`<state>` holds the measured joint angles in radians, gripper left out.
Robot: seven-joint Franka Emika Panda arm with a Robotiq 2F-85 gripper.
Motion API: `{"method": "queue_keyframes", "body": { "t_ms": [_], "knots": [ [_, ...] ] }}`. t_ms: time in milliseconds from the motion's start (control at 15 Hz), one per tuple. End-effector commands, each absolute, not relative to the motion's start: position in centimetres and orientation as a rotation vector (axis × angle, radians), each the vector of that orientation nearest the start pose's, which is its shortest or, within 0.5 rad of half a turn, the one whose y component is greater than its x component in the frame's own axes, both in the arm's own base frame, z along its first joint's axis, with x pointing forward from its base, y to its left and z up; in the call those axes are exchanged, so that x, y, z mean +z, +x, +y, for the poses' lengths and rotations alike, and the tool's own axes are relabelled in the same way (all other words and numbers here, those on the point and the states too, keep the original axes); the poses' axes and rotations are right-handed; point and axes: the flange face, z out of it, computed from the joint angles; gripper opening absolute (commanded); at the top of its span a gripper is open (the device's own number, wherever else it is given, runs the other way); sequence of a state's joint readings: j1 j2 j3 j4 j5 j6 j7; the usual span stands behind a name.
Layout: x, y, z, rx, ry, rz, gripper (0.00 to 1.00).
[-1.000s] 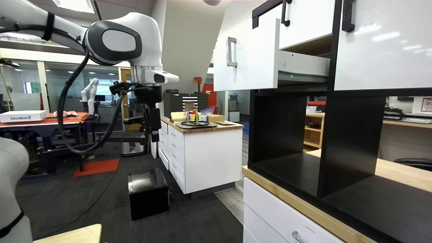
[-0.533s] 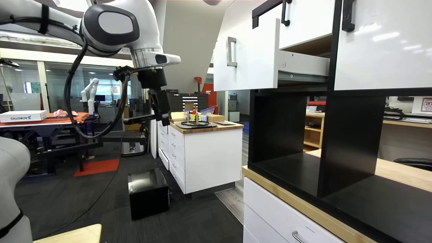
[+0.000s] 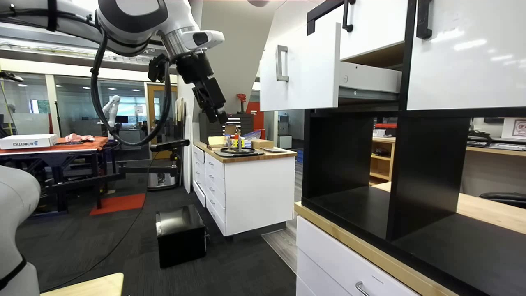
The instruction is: Push the open drawer closed
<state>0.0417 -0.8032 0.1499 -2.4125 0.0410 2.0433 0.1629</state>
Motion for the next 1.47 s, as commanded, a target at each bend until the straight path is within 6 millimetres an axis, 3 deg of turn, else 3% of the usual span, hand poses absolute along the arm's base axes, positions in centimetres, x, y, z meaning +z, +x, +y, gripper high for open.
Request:
{"method": "queue_keyframes", "body": {
  "t_ms": [0,600,1067,1400],
  "knots": [
    [63.8,34.5,7.5,-0.823,-3.058,0.051,1.0],
    [67.8,37.0,5.6,-1.102,-3.052,0.07,1.0],
    [73.2,37.2,6.3,-1.275,-3.01,0.057,1.0],
    [74.7,38.0,5.8,-1.339,-2.964,0.054,1.0]
  ]
}}
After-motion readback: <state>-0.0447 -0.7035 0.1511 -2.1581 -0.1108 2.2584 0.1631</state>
